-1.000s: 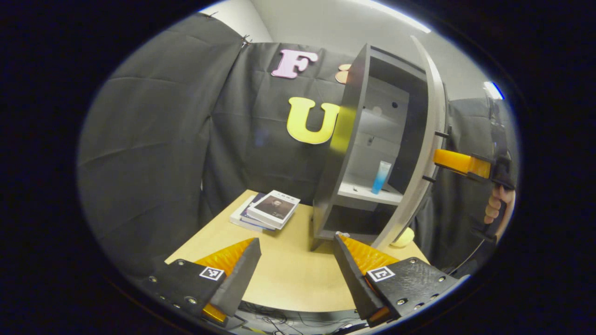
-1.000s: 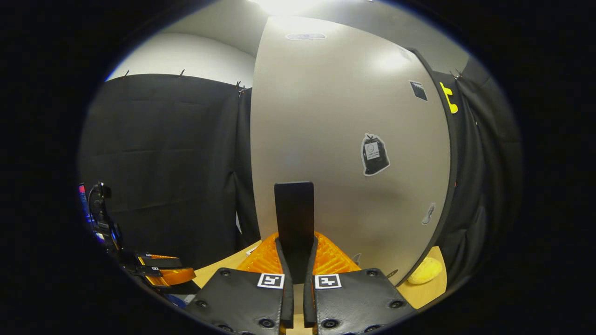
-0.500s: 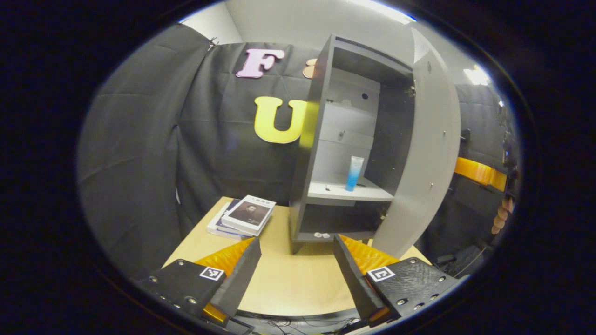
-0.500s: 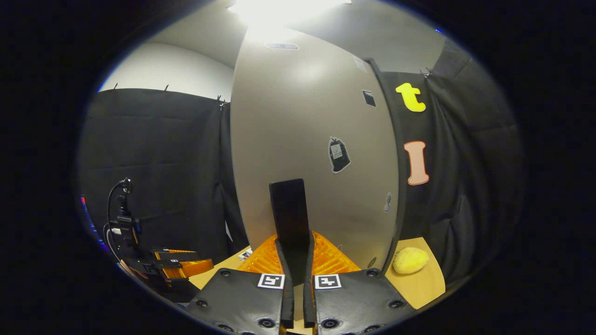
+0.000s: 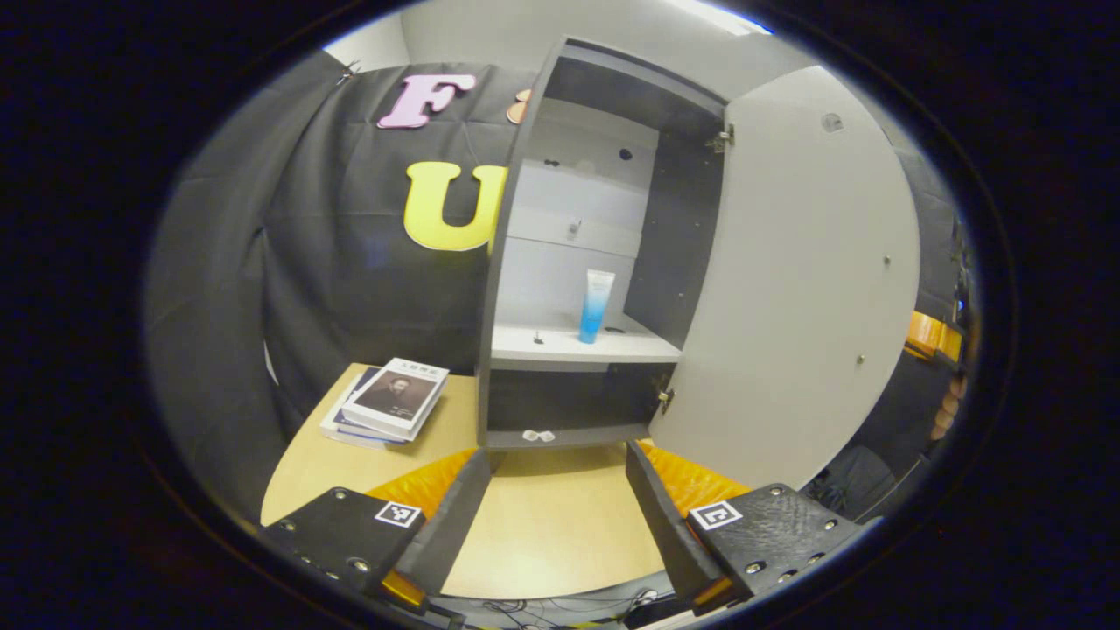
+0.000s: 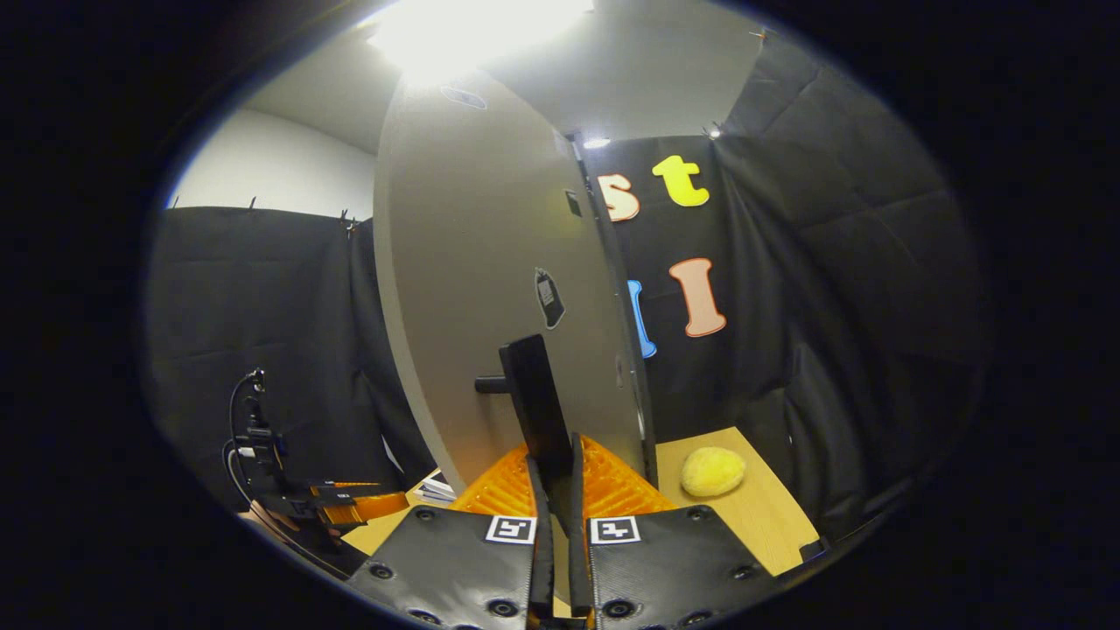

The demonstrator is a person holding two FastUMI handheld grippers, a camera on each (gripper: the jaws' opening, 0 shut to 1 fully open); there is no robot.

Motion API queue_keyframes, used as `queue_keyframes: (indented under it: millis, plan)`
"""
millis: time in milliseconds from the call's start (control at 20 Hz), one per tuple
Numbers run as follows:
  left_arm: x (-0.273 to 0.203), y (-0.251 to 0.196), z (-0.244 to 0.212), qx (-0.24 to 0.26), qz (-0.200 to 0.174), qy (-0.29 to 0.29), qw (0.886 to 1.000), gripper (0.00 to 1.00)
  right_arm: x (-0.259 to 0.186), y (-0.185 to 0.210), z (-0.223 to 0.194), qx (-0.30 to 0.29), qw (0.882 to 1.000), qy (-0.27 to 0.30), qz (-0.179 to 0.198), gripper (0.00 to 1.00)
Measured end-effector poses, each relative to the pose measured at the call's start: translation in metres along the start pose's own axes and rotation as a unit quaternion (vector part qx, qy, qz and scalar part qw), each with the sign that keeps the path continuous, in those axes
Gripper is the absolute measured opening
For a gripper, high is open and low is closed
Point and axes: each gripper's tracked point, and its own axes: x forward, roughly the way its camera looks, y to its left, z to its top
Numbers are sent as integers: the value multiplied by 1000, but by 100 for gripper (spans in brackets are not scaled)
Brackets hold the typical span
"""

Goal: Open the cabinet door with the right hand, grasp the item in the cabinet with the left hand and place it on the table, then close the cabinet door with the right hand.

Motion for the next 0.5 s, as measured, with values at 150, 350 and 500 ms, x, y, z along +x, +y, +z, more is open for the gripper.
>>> queue_keyframes:
  millis: [150, 350, 500]
  plan:
    - [12, -21, -2, 8, -12, 11, 1000, 92, -11, -23, 3, 13, 1000, -12, -19, 8]
    - [24, -52, 6, 24, -17, 13, 999, 92, -14, -56, 8, 29, 999, -23, -34, 8]
    - [33, -71, 20, 19, -6, -6, 1000, 95, -14, -60, 8, 43, 999, -10, 2, 8]
